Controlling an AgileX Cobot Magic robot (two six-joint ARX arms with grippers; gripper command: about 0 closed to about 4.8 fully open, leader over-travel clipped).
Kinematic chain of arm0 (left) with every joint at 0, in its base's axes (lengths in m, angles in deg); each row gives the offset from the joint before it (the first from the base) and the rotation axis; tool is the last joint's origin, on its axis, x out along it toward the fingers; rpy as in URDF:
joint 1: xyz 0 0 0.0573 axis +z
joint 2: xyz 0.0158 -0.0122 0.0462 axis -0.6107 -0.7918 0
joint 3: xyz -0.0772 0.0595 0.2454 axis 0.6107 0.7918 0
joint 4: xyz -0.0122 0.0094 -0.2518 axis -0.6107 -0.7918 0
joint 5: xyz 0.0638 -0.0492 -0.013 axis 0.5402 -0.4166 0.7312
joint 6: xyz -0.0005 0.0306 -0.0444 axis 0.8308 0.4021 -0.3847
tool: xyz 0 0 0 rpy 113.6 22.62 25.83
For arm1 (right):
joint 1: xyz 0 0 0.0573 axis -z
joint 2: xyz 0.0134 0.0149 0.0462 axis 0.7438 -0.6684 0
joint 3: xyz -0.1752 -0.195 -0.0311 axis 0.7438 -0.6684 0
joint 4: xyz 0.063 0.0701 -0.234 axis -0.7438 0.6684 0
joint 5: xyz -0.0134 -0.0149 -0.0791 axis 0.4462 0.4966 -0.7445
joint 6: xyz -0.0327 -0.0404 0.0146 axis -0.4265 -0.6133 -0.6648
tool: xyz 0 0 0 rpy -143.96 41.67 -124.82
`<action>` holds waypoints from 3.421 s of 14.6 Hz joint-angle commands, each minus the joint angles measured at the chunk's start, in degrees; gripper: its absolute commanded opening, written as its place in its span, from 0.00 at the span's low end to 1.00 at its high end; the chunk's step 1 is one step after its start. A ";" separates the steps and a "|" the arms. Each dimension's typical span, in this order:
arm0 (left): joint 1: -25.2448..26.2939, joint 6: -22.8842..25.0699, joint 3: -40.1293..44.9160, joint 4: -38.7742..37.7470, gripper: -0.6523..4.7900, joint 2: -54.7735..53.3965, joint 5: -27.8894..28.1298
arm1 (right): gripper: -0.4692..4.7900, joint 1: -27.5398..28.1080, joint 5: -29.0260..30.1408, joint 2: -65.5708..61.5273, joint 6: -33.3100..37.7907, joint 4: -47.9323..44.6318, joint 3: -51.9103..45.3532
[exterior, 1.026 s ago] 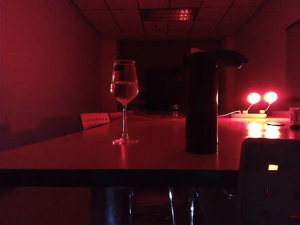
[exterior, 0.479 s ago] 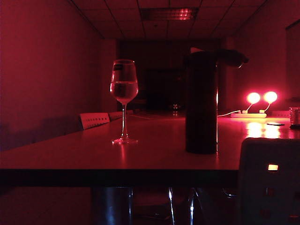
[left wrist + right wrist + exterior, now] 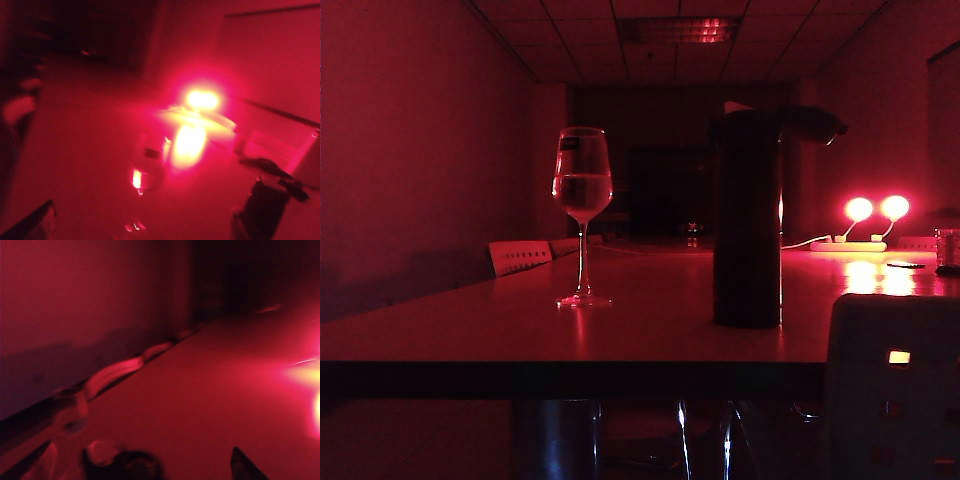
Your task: Pick up the black thermos cup, pour some water from it into the stemmed glass, and then put the thermos cup back on the table.
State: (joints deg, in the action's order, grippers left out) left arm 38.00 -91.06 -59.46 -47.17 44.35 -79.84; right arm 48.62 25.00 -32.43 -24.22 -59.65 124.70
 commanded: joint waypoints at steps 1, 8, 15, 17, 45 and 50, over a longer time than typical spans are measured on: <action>-7.98 0.24 0.04 8.59 1.00 -8.70 5.79 | 1.00 -8.76 -3.08 -9.09 -6.99 -1.40 0.00; -19.69 7.82 -3.80 16.81 1.00 -26.58 15.45 | 1.00 -22.10 -8.26 -29.92 -2.34 -23.19 -8.85; -19.69 10.60 -4.70 17.55 1.00 -32.83 16.63 | 1.00 -22.62 -12.35 -56.17 -2.36 -57.57 -14.25; -19.69 10.60 -4.85 18.51 1.00 -34.49 16.59 | 1.00 -22.62 -13.11 -65.88 -0.48 -66.23 -11.91; -19.67 13.16 -12.57 11.85 1.00 -36.02 18.23 | 0.43 -22.84 -10.73 -69.16 -8.55 -54.16 10.47; -19.56 13.14 -22.80 8.17 1.00 -45.00 19.26 | 0.43 -22.69 -9.29 -70.29 -20.55 -34.05 32.52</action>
State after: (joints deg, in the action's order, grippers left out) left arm 18.46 -78.16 -80.82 -38.69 0.33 -60.73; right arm 25.82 15.64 -102.81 -41.90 -91.72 154.31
